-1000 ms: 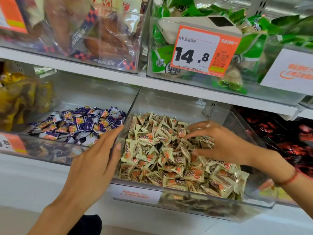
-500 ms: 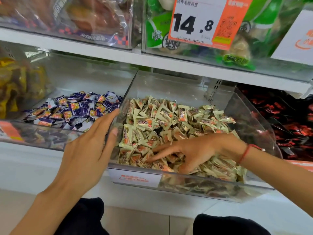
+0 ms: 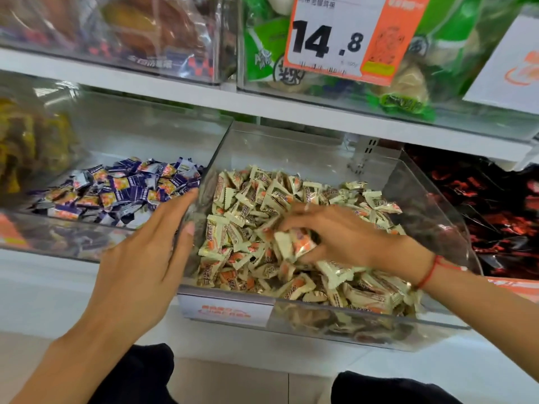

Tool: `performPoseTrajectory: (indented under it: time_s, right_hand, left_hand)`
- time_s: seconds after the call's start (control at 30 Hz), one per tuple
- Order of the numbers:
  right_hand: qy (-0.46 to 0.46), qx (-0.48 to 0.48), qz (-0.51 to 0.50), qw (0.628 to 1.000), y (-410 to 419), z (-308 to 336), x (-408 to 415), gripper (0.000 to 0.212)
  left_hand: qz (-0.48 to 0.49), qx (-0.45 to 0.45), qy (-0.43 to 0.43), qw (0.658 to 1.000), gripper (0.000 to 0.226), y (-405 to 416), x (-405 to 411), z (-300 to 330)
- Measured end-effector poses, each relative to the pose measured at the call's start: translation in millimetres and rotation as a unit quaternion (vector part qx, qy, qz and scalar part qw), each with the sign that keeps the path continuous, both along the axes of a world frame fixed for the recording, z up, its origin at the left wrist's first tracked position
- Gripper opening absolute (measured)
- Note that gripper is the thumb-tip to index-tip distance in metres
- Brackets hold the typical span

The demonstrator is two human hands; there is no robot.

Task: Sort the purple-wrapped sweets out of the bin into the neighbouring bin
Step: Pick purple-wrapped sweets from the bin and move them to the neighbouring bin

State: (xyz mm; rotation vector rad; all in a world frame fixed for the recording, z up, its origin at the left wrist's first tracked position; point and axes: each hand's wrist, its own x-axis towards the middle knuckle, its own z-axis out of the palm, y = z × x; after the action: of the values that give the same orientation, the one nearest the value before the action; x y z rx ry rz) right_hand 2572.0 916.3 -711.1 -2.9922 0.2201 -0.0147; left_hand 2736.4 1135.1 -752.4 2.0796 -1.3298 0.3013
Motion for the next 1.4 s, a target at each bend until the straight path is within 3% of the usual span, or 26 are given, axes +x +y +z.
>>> performPoseTrajectory:
  time_s: [0.1,0.23,0.37,0.47,0.57,0.67,0.73,0.83,1.0,1.23,1.4]
  right_hand:
    - [-0.056,0.018,-0.074,0.996,-12,20,-16,0.048]
    - [-0.088,-0.118,-0.192,0.97,-20,37,-29,0.054]
    - [0.1,-0.176,-0.259,0.944,-28,36,-29,0.063]
    - [0.167,-0.155,-0.193,0.954,-20,37,-17,0.078]
    - [0.06,-0.064,-0.041,0.995,17,32,17,0.059]
    - [0.018,-0.061,0.111,0.992,48,7,56,0.044]
    - [0.036,-0.081,0.151,0.985,53,-14,70,0.046]
    - [0.061,-0.104,0.148,0.982,47,-30,71,0.056]
    - [0.104,-0.141,0.132,0.976,33,-14,50,0.047]
    - [0.17,-0.124,0.012,0.978,-10,6,-31,0.044]
    - [0.219,-0.149,-0.043,0.963,-13,32,-40,0.042]
  left_hand:
    - [0.004,-0.002,0.0,1.0,0.047,-1,1,0]
    - [0.009,-0.007,0.001,1.0,0.046,-1,-1,0]
    - [-0.002,-0.017,0.016,1.0,0.041,-1,-1,1]
    - [-0.013,-0.013,0.04,0.999,0.045,-1,0,0]
    - [-0.016,-0.005,0.046,0.999,0.048,0,-1,-1]
    - [0.0,-0.016,0.037,0.999,0.049,0,0,-3]
    - [0.003,-0.014,0.028,1.0,0.048,0,0,-3]
    - [0.012,-0.002,0.018,1.0,0.049,1,-1,-1]
    - [0.008,0.016,0.008,1.0,0.045,2,-2,3]
    - [-0.001,0.005,0.004,1.0,0.047,0,1,1]
    - [0.002,-0.008,0.004,1.0,0.048,0,-2,-1]
